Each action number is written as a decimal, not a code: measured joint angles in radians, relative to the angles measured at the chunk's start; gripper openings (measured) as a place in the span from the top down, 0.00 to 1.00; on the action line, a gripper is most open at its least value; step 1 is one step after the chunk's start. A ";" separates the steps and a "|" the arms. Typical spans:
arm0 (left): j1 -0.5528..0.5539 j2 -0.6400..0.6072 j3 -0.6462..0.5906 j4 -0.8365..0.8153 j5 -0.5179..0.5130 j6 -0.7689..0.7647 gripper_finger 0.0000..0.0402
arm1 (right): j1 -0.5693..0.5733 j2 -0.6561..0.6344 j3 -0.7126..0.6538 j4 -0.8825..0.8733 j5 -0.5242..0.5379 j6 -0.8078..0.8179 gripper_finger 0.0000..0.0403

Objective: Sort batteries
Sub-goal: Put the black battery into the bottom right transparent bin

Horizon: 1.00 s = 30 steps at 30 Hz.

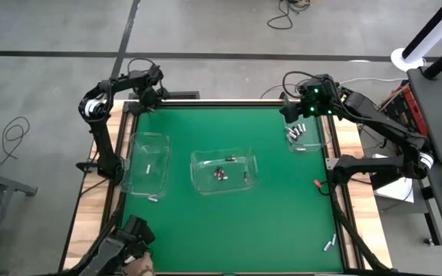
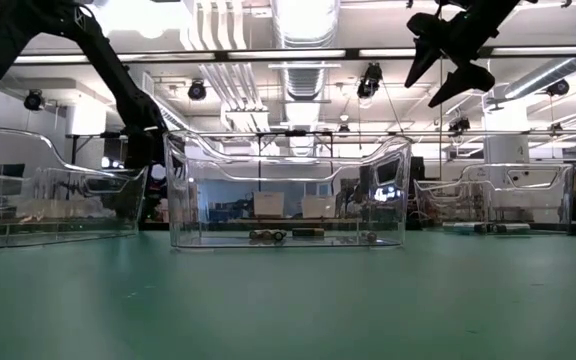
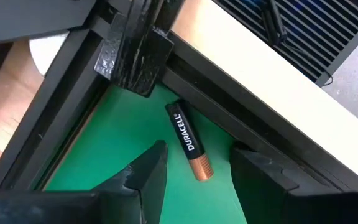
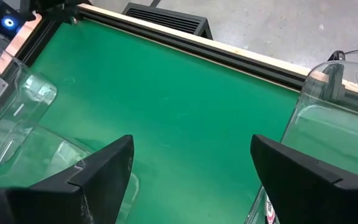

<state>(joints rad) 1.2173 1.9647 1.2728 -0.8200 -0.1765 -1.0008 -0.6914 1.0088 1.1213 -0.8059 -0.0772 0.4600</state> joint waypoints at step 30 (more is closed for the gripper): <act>-0.283 -0.284 0.006 -0.134 0.011 0.351 0.98 | -0.003 -0.100 0.280 -0.332 0.106 -0.290 0.24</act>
<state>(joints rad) 0.9341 1.6803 1.2785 -0.9543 -0.1659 -0.6500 -0.6945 0.9091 1.4010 -1.1377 0.0284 0.1699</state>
